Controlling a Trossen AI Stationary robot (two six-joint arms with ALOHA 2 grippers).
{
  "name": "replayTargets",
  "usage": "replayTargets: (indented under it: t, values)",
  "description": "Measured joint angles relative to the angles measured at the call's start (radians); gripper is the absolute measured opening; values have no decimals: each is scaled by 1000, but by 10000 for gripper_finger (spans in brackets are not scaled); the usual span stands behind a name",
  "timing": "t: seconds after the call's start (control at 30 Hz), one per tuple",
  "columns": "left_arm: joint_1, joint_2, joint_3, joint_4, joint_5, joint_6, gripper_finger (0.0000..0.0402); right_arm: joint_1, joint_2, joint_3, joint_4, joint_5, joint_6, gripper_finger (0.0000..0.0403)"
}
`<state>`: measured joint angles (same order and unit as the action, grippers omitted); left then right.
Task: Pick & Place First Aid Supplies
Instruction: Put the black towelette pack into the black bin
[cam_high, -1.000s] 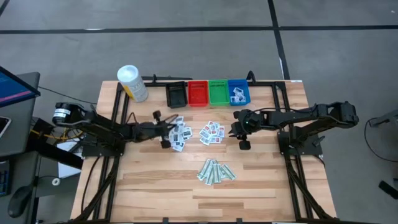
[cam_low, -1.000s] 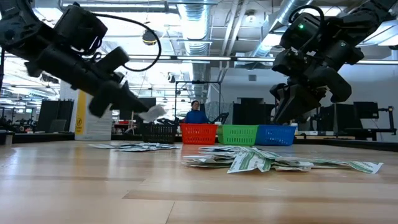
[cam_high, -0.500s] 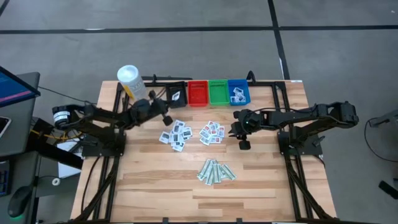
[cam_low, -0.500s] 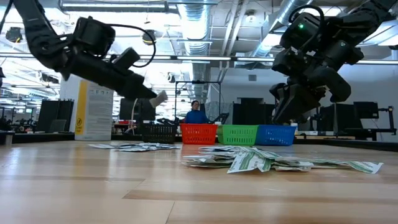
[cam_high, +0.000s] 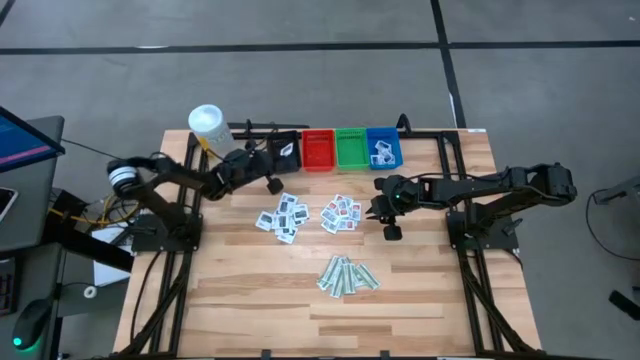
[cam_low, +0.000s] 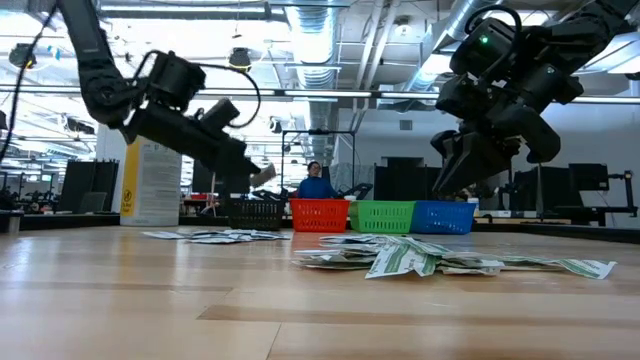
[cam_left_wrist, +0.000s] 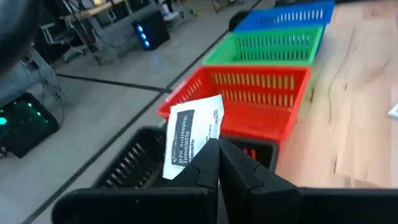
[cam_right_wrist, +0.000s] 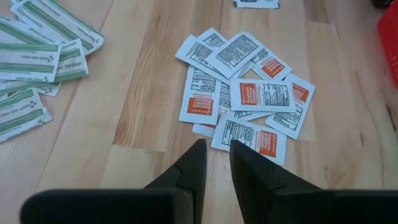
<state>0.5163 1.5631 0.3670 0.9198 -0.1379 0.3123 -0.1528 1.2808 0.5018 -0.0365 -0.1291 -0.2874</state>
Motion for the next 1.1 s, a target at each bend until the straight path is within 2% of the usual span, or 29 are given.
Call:
replayTargets:
  t: [0.17, 0.9, 1.1]
  values:
    - [0, 33, 6, 11, -38, 65, 8, 0, 0, 0, -4, 0, 0, 65]
    - [0, 33, 7, 18, -21, 13, 8, 0, 0, 0, -5, 0, 0, 65]
    - [0, 33, 7, 17, -21, 12, 36, 0, 0, 0, -5, -1, 0, 65]
